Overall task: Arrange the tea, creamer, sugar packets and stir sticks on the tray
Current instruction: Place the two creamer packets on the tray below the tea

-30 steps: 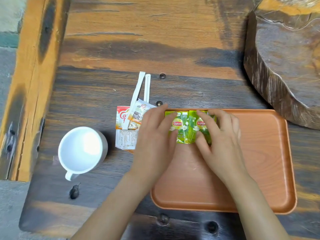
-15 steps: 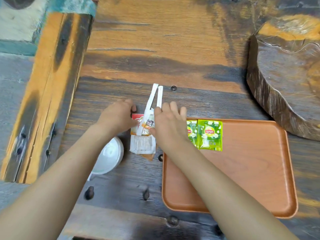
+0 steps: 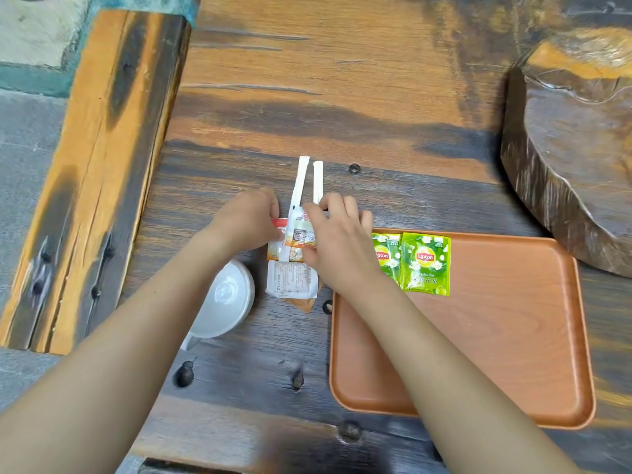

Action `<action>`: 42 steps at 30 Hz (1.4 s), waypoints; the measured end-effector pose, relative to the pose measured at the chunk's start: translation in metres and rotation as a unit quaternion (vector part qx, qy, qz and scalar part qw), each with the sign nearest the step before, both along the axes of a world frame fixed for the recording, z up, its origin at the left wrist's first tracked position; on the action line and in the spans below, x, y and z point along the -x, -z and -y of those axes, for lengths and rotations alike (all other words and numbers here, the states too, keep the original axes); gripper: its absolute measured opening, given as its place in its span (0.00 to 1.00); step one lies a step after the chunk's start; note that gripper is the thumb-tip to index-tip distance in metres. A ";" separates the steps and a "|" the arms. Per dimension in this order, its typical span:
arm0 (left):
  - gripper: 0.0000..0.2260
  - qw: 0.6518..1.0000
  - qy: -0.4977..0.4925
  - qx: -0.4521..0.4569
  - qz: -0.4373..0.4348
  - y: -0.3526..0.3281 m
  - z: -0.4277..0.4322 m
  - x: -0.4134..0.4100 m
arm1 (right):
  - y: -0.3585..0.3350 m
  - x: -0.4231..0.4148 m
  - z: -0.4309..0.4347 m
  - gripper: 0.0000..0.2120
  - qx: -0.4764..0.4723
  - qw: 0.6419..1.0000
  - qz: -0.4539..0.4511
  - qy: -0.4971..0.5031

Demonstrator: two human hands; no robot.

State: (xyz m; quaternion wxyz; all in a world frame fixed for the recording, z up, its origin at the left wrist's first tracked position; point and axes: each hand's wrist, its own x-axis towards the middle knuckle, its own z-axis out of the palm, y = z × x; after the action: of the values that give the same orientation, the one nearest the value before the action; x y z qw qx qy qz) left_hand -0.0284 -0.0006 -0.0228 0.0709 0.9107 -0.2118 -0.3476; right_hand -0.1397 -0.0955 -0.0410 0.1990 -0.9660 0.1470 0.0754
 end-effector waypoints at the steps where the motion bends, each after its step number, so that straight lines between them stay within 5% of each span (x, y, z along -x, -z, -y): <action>1: 0.10 1.000 -0.014 0.015 -0.016 -0.001 -0.001 -0.001 | 0.000 -0.001 0.002 0.24 -0.003 1.000 0.001 -0.004; 7: 0.01 0.989 -0.106 0.096 -0.031 -0.014 -0.012 -0.015 | -0.008 -0.011 0.008 0.26 -0.057 0.998 0.035 0.002; 13: 0.09 0.946 -0.244 0.198 -0.075 -0.036 -0.024 -0.019 | -0.022 -0.002 0.011 0.27 -0.162 0.983 0.082 0.040; 17: 0.02 0.956 -0.223 0.190 -0.029 -0.044 -0.023 -0.009 | -0.029 0.014 0.016 0.27 -0.179 0.976 0.102 0.063; 24: 0.09 0.992 -0.084 0.066 0.068 -0.047 -0.020 0.006 | -0.033 0.047 0.031 0.27 -0.172 0.976 0.104 0.086; 29: 0.06 0.971 -0.117 0.141 0.151 -0.054 -0.018 0.024 | -0.039 0.066 0.041 0.28 -0.188 0.968 0.130 0.102; 31: 0.05 0.953 -0.194 0.229 0.049 -0.057 -0.011 0.040 | -0.043 0.072 0.043 0.28 -0.190 0.967 0.137 0.095; 35: 0.09 0.843 -0.321 0.341 -0.265 -0.059 0.008 0.077 | -0.053 0.081 0.040 0.28 -0.186 0.970 0.145 0.053; 39: 0.07 0.779 -0.346 0.367 -0.372 -0.053 0.016 0.099 | -0.055 0.093 0.035 0.21 -0.250 0.945 0.186 0.098; 42: 0.05 0.768 -0.371 0.365 -0.373 -0.051 0.018 0.117 | -0.052 0.102 0.026 0.10 -0.382 0.871 0.223 0.213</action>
State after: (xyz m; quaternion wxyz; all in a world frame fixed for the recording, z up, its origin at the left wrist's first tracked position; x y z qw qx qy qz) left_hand -0.1450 -0.0186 0.0281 0.5949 0.6225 0.0743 -0.5030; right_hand -0.2419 -0.1211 0.0111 0.5916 -0.7507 0.2607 -0.1358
